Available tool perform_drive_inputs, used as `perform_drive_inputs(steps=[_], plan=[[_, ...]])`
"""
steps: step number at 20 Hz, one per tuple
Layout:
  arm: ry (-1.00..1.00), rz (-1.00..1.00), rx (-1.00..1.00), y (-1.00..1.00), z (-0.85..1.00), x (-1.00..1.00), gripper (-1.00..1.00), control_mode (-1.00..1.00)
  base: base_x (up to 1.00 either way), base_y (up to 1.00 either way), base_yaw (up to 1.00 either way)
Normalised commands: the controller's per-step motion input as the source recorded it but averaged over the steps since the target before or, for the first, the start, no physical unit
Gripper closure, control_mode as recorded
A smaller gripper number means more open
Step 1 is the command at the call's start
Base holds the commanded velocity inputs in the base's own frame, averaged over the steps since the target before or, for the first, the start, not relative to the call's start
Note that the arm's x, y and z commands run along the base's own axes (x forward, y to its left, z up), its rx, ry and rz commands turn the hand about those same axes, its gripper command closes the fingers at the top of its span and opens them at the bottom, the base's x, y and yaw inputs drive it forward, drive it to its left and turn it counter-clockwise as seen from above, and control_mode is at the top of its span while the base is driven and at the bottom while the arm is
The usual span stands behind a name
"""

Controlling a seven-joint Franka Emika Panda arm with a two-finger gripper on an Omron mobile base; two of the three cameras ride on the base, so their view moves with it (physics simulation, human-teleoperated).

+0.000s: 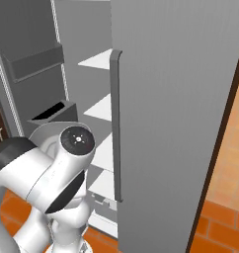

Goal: Take the meat container that has the shrimp and place it on the second highest rack of the freezer. Then take the vegetable container that has the mushroom and carrot and place it on the highest rack of the freezer.

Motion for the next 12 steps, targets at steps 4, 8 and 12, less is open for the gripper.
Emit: perform_drive_inputs(steps=[4,8,12], plan=[[0.07,-0.02,-0.11,0.45,0.09,0.11,1.0,-1.0,0.0,0.0,0.0],[0.23,-0.06,-0.21,0.37,0.11,0.32,1.0,-1.0,0.0,0.0,0.0],[0.15,-0.07,-0.08,-0.03,0.12,0.53,1.0,-1.0,0.0,0.0,0.0]])
